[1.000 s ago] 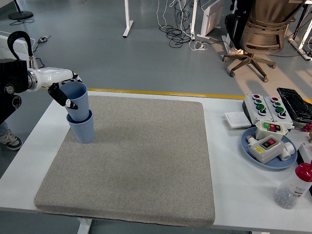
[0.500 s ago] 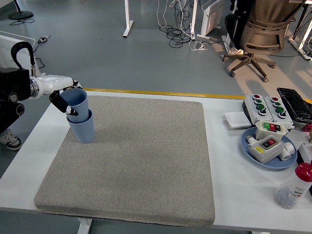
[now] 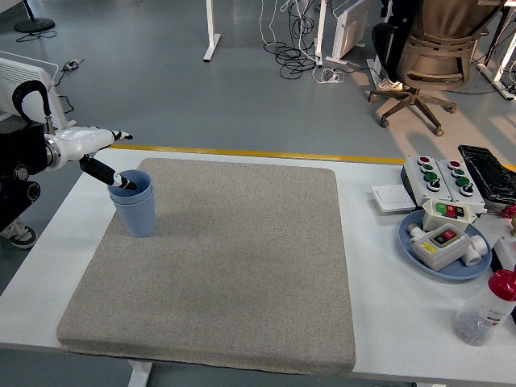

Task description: Push cup pick cup insert cup

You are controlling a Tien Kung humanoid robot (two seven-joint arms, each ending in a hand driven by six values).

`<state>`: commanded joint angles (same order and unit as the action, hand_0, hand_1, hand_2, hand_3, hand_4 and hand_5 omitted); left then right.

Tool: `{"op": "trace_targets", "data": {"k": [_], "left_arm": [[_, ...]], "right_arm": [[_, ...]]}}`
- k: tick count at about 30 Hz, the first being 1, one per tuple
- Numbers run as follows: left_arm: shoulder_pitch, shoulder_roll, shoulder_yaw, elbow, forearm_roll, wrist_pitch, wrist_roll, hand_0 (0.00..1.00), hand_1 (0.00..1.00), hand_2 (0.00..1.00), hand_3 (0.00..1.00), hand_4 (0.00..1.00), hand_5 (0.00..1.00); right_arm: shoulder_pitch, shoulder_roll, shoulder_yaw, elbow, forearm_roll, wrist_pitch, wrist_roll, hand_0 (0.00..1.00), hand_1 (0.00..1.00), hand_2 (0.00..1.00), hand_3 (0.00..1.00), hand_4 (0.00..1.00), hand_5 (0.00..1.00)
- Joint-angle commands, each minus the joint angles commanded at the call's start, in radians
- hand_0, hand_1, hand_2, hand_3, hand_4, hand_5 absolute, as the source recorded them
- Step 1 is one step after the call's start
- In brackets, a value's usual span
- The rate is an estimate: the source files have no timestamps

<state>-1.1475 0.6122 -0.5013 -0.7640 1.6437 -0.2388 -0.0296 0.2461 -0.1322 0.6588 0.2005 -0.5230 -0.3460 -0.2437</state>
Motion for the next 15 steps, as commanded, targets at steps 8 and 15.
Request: {"op": "trace_targets", "data": {"k": [8,15], "left_arm": [[0.14,0.038,-0.234,-0.189,-0.171,0.271,0.07,0.883,0.893,0.959,0.928,0.76,0.762],[0.357,0.033,-0.524,-0.46,-0.411,0.465,0.123,0.558,0.596,0.594,0.543,0.555,0.888]], "right_arm": [[0.001,-0.002,-0.004,-0.001,0.011,-0.002,0.003,0.666,0.602,0.615,0.565,0.101,0.447],[0.0,-0.006,-0.004,-0.003,0.018,-0.002,0.006,0.666,0.602,0.615,0.564,0.102,0.447]]}}
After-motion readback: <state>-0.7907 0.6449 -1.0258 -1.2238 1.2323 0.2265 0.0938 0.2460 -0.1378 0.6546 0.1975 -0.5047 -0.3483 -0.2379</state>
